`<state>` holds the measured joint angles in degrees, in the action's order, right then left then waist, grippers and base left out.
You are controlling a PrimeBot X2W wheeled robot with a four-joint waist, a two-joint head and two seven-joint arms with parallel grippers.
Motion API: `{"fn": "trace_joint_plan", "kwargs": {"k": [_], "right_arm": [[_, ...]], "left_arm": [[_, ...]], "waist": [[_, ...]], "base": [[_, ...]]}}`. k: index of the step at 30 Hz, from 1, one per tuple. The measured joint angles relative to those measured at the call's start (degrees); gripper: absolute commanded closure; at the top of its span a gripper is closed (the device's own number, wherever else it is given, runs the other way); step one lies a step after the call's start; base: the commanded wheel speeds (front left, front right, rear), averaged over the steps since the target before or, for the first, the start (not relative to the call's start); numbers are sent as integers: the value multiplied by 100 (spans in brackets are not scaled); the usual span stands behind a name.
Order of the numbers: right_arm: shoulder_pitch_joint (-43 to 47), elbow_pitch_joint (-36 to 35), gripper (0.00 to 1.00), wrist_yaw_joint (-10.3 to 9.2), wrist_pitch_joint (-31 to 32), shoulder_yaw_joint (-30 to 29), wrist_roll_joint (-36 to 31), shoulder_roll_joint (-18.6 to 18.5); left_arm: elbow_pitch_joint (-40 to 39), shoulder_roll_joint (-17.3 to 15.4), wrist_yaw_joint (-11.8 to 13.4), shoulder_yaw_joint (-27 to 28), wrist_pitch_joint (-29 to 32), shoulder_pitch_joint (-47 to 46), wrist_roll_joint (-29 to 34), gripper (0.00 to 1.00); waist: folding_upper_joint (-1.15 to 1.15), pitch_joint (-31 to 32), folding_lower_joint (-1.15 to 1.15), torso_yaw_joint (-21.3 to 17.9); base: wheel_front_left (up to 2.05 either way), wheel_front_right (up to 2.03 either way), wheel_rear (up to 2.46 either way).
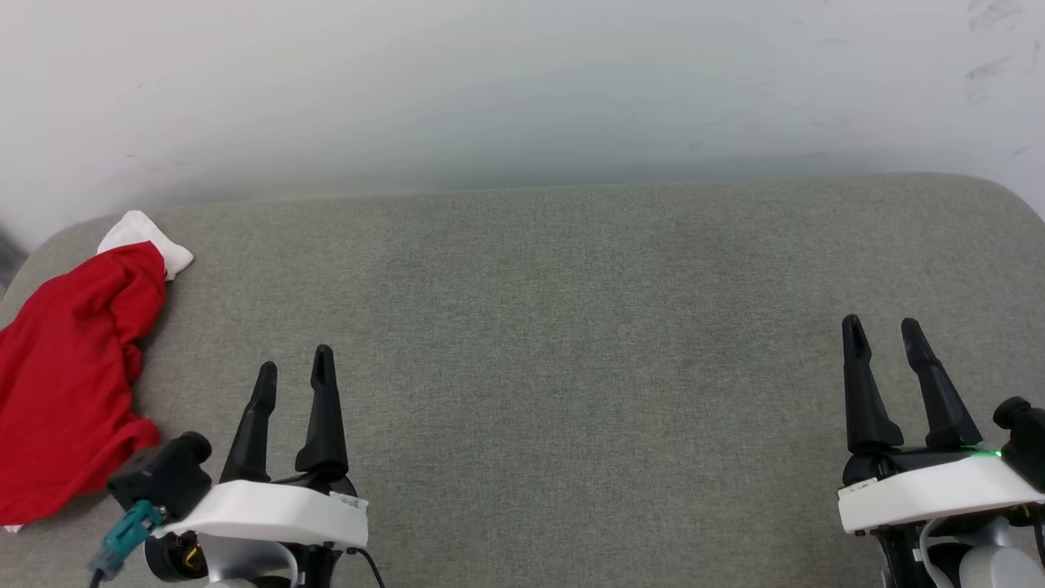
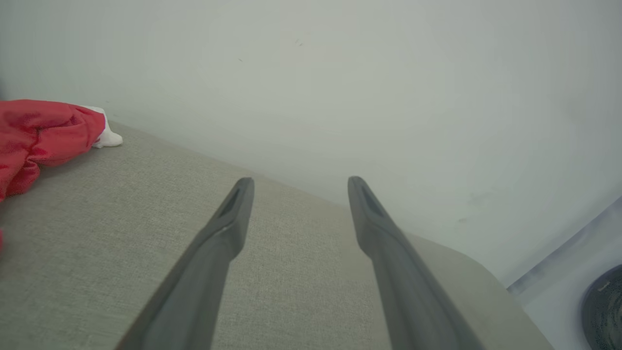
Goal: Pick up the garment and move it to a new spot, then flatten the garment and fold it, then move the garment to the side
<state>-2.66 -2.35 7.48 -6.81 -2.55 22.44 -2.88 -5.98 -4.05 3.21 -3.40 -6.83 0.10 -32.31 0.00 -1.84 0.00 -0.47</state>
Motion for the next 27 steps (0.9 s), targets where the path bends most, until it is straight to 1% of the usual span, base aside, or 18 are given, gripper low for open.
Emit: {"fn": "trace_joint_plan", "kwargs": {"k": [4,12,17,25,27], "right_arm": [[0,-35,0,0,-63,19,-388,0],[7,-71,0,1,-182,69,-1053,-1],[12,-81,0,1,-259,99,-1416,-1],[36,-67,0,1,-371,187,-1962,-1],[37,-69,0,1,-385,200,-2105,-1]], "left_arm": [[-30,-186,348,-342,-53,3,320,0],[-14,-617,1152,-1121,-194,-18,844,0],[158,-784,1354,-1415,-254,-42,966,0],[290,-913,1639,-1705,-361,-54,1349,0],[289,-918,1646,-1745,-396,-54,1358,0]], "waist": [[0,-9,0,-4],[0,-31,0,-19],[0,-44,0,-23],[0,-57,0,-28],[0,-62,0,-27]], "base": [[0,0,0],[0,0,0],[0,0,0],[0,0,0],[0,0,0]]}}
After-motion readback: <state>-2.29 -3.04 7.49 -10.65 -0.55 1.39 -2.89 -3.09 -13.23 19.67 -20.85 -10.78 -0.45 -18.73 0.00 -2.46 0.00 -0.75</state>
